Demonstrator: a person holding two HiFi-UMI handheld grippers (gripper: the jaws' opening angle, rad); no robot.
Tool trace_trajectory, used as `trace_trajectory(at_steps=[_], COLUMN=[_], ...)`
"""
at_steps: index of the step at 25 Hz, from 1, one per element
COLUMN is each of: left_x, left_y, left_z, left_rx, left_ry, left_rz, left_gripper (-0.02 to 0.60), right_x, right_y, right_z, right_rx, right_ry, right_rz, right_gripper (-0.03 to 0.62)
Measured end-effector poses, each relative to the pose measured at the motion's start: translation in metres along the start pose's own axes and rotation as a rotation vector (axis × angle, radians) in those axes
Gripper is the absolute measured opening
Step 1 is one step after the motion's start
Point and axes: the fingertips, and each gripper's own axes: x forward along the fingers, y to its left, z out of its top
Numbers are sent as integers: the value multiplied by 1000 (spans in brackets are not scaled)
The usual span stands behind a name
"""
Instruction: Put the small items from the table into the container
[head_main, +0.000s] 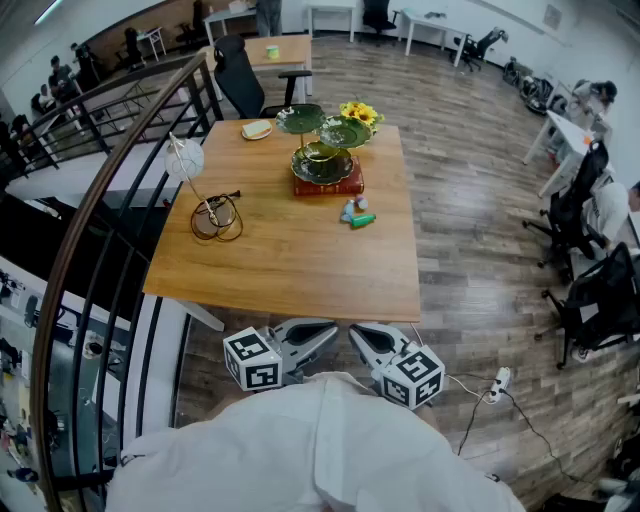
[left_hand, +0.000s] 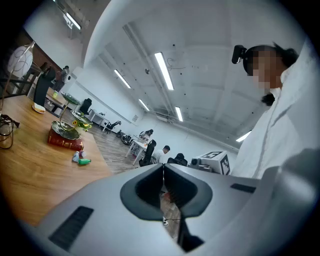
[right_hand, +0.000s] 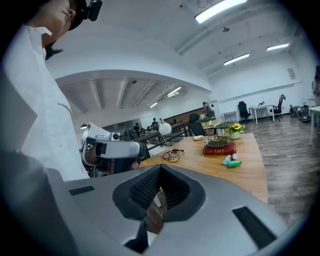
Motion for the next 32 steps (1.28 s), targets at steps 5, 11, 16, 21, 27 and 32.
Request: trace_trajectory(at_steps=[5,11,16,21,27,32], left_x=[8,13,10,7,3,4], left_y=[-8,-5,-3,-1,7,9], left_z=[-4,-7,-7,-9,-8,-8], left_rx=[-5,37,28,25,6,-2], left_ry=[11,29,26,21,-4,-8], left_rz=[-18,-11,-3,2,51,68], left_gripper=[9,9,9,9,9,9], right_x=[-8,-10,-9,-4,-5,-6], right_y=[0,-12,-10,-10,-16,-19], right_z=[-3,-3,0,-3,-2,5], right_rx=[-11,3,-10,-9,32,57], right_ry=[6,-15,-14,-6,-34,-78], right_rz=[-11,-49,-54,-45,-16,22], right_gripper=[14,14,14,14,14,15])
